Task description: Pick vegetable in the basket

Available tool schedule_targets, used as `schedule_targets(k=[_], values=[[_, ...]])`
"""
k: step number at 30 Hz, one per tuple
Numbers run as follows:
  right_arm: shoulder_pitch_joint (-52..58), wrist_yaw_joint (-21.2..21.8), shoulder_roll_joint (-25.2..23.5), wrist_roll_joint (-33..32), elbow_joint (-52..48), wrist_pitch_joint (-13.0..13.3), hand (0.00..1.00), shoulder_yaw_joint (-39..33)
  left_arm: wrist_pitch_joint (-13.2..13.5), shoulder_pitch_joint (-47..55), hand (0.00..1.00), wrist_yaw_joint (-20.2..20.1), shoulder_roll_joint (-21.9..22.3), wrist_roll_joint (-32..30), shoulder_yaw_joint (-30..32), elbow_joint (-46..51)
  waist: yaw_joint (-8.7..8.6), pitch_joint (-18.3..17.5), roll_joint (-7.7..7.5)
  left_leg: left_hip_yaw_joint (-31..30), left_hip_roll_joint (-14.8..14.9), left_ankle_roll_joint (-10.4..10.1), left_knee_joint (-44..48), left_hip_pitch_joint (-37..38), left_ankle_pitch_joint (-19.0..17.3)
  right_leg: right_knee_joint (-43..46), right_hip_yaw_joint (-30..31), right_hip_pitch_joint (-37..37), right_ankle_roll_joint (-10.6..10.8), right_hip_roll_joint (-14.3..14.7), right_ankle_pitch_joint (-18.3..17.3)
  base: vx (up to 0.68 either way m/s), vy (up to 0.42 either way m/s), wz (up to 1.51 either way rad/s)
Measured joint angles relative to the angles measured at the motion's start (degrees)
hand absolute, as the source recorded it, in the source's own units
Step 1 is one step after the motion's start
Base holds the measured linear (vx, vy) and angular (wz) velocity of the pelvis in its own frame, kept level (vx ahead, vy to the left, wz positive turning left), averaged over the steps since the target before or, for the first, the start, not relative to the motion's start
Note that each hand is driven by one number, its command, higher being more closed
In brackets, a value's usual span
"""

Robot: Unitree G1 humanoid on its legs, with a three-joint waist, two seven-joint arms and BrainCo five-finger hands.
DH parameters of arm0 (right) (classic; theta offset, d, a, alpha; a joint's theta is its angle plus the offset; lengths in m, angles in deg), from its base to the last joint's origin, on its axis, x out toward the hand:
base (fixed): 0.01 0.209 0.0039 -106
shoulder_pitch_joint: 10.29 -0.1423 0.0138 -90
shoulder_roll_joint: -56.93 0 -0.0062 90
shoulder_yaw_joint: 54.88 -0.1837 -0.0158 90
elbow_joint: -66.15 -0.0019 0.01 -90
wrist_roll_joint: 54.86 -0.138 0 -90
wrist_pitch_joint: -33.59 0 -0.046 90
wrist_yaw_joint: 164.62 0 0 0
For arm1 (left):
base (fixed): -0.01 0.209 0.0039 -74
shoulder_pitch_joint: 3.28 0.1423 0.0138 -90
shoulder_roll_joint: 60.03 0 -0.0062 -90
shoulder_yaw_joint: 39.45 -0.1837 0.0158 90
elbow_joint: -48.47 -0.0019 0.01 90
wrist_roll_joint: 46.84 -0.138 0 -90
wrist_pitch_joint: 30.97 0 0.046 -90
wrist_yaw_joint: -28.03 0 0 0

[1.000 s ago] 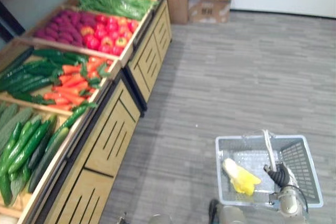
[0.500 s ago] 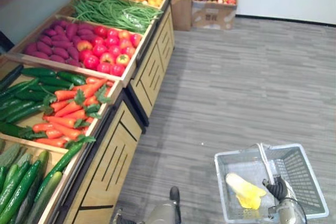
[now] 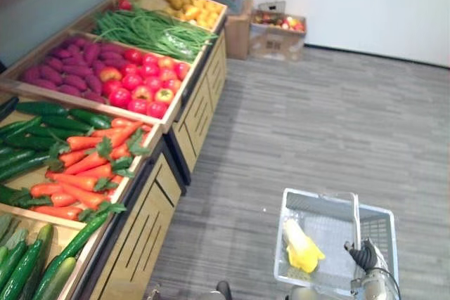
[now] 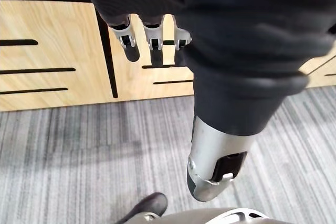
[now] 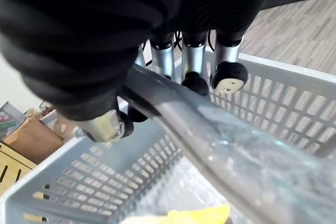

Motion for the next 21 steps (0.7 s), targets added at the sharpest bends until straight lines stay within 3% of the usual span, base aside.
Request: schedule_targets(k=[1, 2, 4, 6, 9, 13, 14, 16, 18, 20, 21], values=[[0.1, 0.0, -0.2, 0.1, -0.1, 0.2, 1.0, 0.0, 0.0, 0.1, 0.0, 0.0, -0.2, 0.0, 0.0, -0.1, -0.21, 0.0, -0.22, -1.2, 0.0, 0.8, 0.0, 1.0, -0.3, 1.6, -1.6, -2.0, -1.6, -0.1, -6.4, 0.23, 0.035, 0.61], [0.1, 0.0, -0.2, 0.1, -0.1, 0.2, 1.0, -0.1, 0.0, 0.1, 0.0, -0.1, -0.1, 0.1, 0.3, -0.1, -0.25, 0.1, -0.15, -2.1, 0.0, 0.8, 0.1, 2.4, -0.2, -1.1, -3.2, -2.8, -2.8, 0.0, -10.3, 0.24, 0.025, 0.58], [-0.2, 0.1, -0.2, 0.1, -0.1, 0.3, 1.0, -0.1, 0.0, 0.1, 0.0, -0.1, 0.3, 0.3, 1.3, -0.1, -0.6, 0.1, 0.09, -4.1, -0.1, 1.1, -0.1, 3.8, -0.7, -11.8, -4.9, -2.7, -6.2, 0.3, -13.0, 0.26, -0.008, 0.65], [-1.0, 0.1, -0.2, 0.0, 0.0, 0.2, 1.0, -0.3, 0.1, -0.1, 0.0, -0.2, 0.6, 0.5, 2.5, -0.1, -1.35, 0.3, 0.37, -7.1, -0.3, 0.6, -0.3, 4.0, -1.0, -27.5, -4.1, -2.1, -6.7, 0.8, -12.9, 0.28, -0.076, 0.83], [-1.2, 0.1, -0.2, 0.0, 0.0, -0.1, 1.0, -0.9, 0.1, -0.4, 0.0, -0.2, 0.9, 0.5, 3.4, -0.5, -1.34, 0.5, 0.92, -11.9, -0.3, -1.3, -0.1, 4.5, -2.3, -41.1, -0.5, -1.6, -6.8, 0.3, -12.3, 0.26, -0.161, 0.82], [-1.0, 0.9, -0.5, 0.1, -0.1, -0.2, 1.0, -1.1, 0.1, -0.4, 0.0, -0.2, 0.7, 0.5, 3.5, -2.3, -1.16, 0.6, -0.09, -17.6, -0.1, -4.9, 1.9, 5.3, -6.0, -46.0, 1.0, 0.7, -8.5, -1.1, -10.4, 0.28, -0.372, 0.81], [-0.7, 1.1, -0.6, 0.1, 0.0, -0.3, 1.0, -1.4, 0.0, -0.5, 0.0, -0.2, 0.5, 0.5, 4.0, -2.9, -1.28, 0.3, -0.73, -19.4, 0.3, -6.4, 3.0, 5.3, -7.8, -45.0, -0.7, 1.6, -7.0, -1.4, -6.3, 0.21, -0.458, 0.85], [-1.3, 1.3, 0.6, 0.1, 0.1, -0.5, 1.0, -3.3, 0.1, -1.2, 0.0, -0.1, 3.5, 0.5, 5.4, -3.5, -1.24, -0.2, 4.11, -20.8, 6.0, -8.6, 3.6, 4.0, -8.9, -44.4, -5.8, 1.6, -8.9, 2.6, -7.5, 0.28, -0.456, 0.65], [-3.3, 1.4, 2.1, 0.1, 0.1, -0.5, 1.0, -2.7, 0.1, -1.6, 0.0, 0.1, 5.1, 0.7, 6.1, -4.4, -1.46, -0.2, 6.87, -20.8, 8.6, -11.1, 3.4, 2.7, -7.1, -44.2, -8.6, 1.3, -10.5, 4.5, -8.0, 0.21, -0.269, 0.46], [-3.9, 1.4, 2.2, 0.0, 0.5, -0.4, 1.0, -2.5, 0.1, -1.7, 0.0, 0.6, 5.5, 1.1, 7.0, -4.5, -1.66, -0.4, 7.26, -21.5, 8.9, -12.1, 6.1, 0.0, -3.9, -43.8, -11.3, 1.8, -12.0, 4.6, -9.0, 0.21, -0.32, 0.71], [-4.6, 1.4, 2.3, -0.1, 1.2, -0.4, 1.0, -2.2, 0.1, -1.8, 0.0, 1.3, 5.8, 2.6, 8.2, -4.5, -1.39, -0.1, 6.55, -22.0, 8.7, -12.3, 8.4, -1.8, -1.1, -43.9, -13.3, 2.8, -12.9, 4.2, -9.5, 0.22, -0.349, 0.73]])
